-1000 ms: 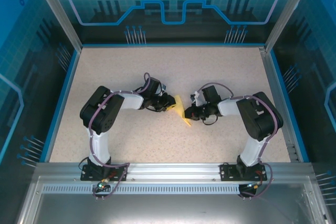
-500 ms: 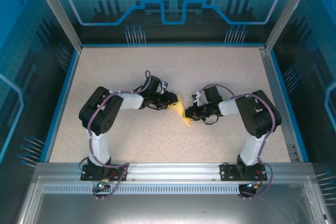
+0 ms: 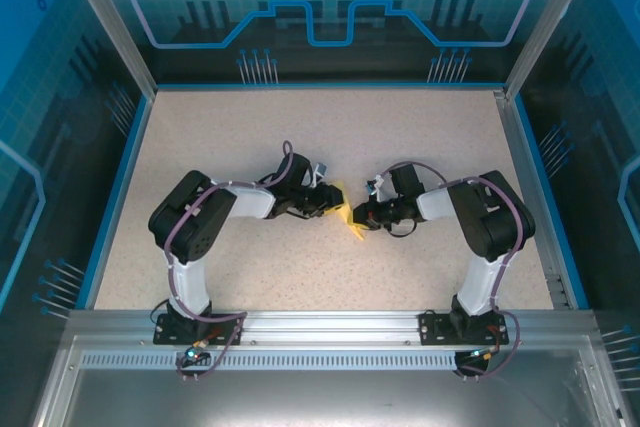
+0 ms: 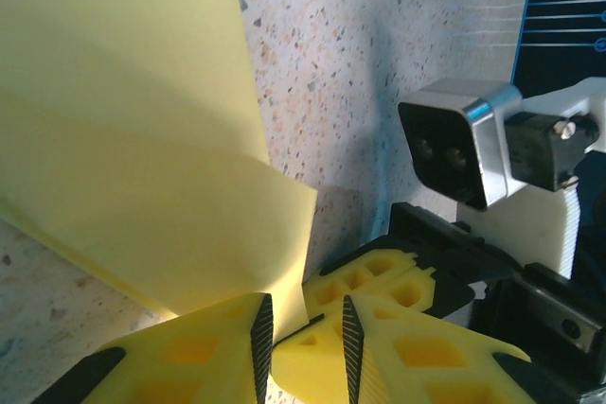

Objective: Fold a paper plane with a square sheet of paper (pick it up from the middle)
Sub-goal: Fold the wing for the fifth time at the center of the table.

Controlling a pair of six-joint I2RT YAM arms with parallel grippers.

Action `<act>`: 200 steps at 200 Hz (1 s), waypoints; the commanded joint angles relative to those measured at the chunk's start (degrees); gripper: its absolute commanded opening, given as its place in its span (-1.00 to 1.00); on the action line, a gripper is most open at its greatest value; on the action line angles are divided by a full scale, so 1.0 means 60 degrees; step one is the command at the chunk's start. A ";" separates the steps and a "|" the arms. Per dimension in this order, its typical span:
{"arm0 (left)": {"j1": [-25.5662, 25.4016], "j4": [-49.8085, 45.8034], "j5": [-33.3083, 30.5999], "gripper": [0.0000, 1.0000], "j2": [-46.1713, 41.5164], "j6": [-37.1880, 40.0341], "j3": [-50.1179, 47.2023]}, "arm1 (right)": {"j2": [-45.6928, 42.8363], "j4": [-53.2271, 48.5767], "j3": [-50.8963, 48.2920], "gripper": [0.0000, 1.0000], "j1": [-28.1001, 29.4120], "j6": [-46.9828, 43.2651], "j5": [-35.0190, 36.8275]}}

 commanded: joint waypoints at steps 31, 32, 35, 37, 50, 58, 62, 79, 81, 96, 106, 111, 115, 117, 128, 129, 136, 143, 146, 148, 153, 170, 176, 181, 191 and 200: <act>-0.0012 -0.0090 -0.0008 -0.40 0.0215 0.0058 0.0095 | 0.0440 -0.0351 -0.0076 -1.00 -0.0146 0.0041 0.0202; -0.0011 -0.0102 -0.0004 -0.41 0.0224 0.0062 0.0099 | 0.0438 -0.0348 -0.0075 -1.00 -0.0153 0.0034 0.0202; -0.0023 -0.0148 -0.0027 -0.41 0.0245 0.0084 0.0115 | 0.0442 -0.0356 -0.0073 -1.00 -0.0148 0.0028 0.0198; -0.0021 -0.0188 -0.0037 -0.41 0.0259 0.0093 0.0128 | 0.0437 -0.0365 -0.0074 -1.00 -0.0146 0.0027 0.0193; -0.0012 -0.0296 -0.0097 -0.42 0.0332 0.0125 0.0162 | 0.0465 -0.0397 -0.0036 -1.00 -0.0147 0.0013 0.0171; -0.0013 -0.0311 -0.0125 -0.43 0.0365 0.0123 0.0162 | 0.0465 -0.0402 -0.0024 -1.00 -0.0150 0.0013 0.0151; -0.0016 -0.0322 -0.0136 -0.43 0.0379 0.0125 0.0157 | 0.0465 -0.0417 -0.0028 -1.00 -0.0146 0.0013 0.0159; -0.0024 -0.0364 -0.0214 -0.44 0.0445 0.0124 0.0149 | 0.0469 -0.0475 -0.0003 -1.00 -0.0147 -0.0017 0.0162; -0.0025 -0.0366 -0.0219 -0.43 0.0459 0.0121 0.0147 | 0.0466 -0.0483 0.0005 -1.00 -0.0146 -0.0024 0.0158; -0.0021 -0.0453 -0.0237 -0.44 0.0532 0.0125 0.0205 | 0.0466 -0.0521 0.0013 -1.00 -0.0145 -0.0037 0.0143; -0.0017 -0.0545 -0.0290 -0.44 0.0570 0.0092 0.0242 | 0.0458 -0.0548 0.0032 -1.00 -0.0142 -0.0046 0.0144; -0.0014 -0.0617 -0.0348 -0.44 0.0571 0.0067 0.0248 | 0.0451 -0.0542 0.0032 -1.00 -0.0144 -0.0057 0.0144; -0.0024 -0.0663 -0.0388 -0.44 0.0579 0.0029 0.0263 | 0.0441 -0.0556 0.0042 -1.00 -0.0148 -0.0071 0.0150; -0.0025 -0.0708 -0.0394 -0.44 0.0584 -0.0001 0.0271 | 0.0437 -0.0558 0.0038 -1.00 -0.0135 -0.0063 0.0148; -0.0022 -0.0959 -0.0393 -0.44 0.0600 -0.0136 0.0342 | 0.0430 -0.0595 0.0044 -1.00 -0.0138 -0.0090 0.0142; -0.0016 -0.0983 -0.0388 -0.43 0.0593 -0.0137 0.0347 | 0.0426 -0.0602 0.0051 -1.00 -0.0135 -0.0090 0.0142; -0.0014 -0.1161 -0.0431 -0.44 0.0585 -0.0178 0.0394 | 0.0407 -0.0595 0.0050 -1.00 -0.0131 -0.0103 0.0117; -0.0012 -0.1229 -0.0483 -0.44 0.0575 -0.0224 0.0410 | 0.0385 -0.0596 0.0068 -1.00 -0.0131 -0.0108 0.0104; -0.0023 -0.1284 -0.0497 -0.44 0.0584 -0.0215 0.0422 | 0.0382 -0.0619 0.0075 -1.00 -0.0120 -0.0116 0.0107; -0.0013 -0.1325 -0.0521 -0.44 0.0585 -0.0216 0.0443 | 0.0368 -0.0629 0.0080 -1.00 -0.0117 -0.0119 0.0104; -0.0016 -0.1520 -0.0541 -0.44 0.0623 -0.0180 0.0520 | 0.0359 -0.0652 0.0100 -1.00 -0.0109 -0.0130 0.0101; -0.0018 -0.1822 -0.0532 -0.44 0.0770 -0.0216 0.0652 | 0.0274 -0.0710 0.0159 -0.99 -0.0087 -0.0172 0.0079; -0.0024 -0.1960 -0.0587 -0.44 0.0803 -0.0228 0.0696 | 0.0215 -0.0739 0.0185 -0.95 -0.0087 -0.0189 0.0063; -0.0020 -0.2066 -0.0612 -0.44 0.0819 -0.0226 0.0724 | 0.0165 -0.0779 0.0198 -0.90 -0.0073 -0.0211 0.0041; -0.0017 -0.2296 -0.0649 -0.44 0.0849 -0.0187 0.0796 | 0.0037 -0.0893 0.0225 -0.79 -0.0084 -0.0285 0.0022; -0.0025 -0.2521 -0.0688 -0.45 0.0877 -0.0150 0.0860 | -0.0112 -0.1039 0.0255 -0.71 -0.0078 -0.0372 0.0025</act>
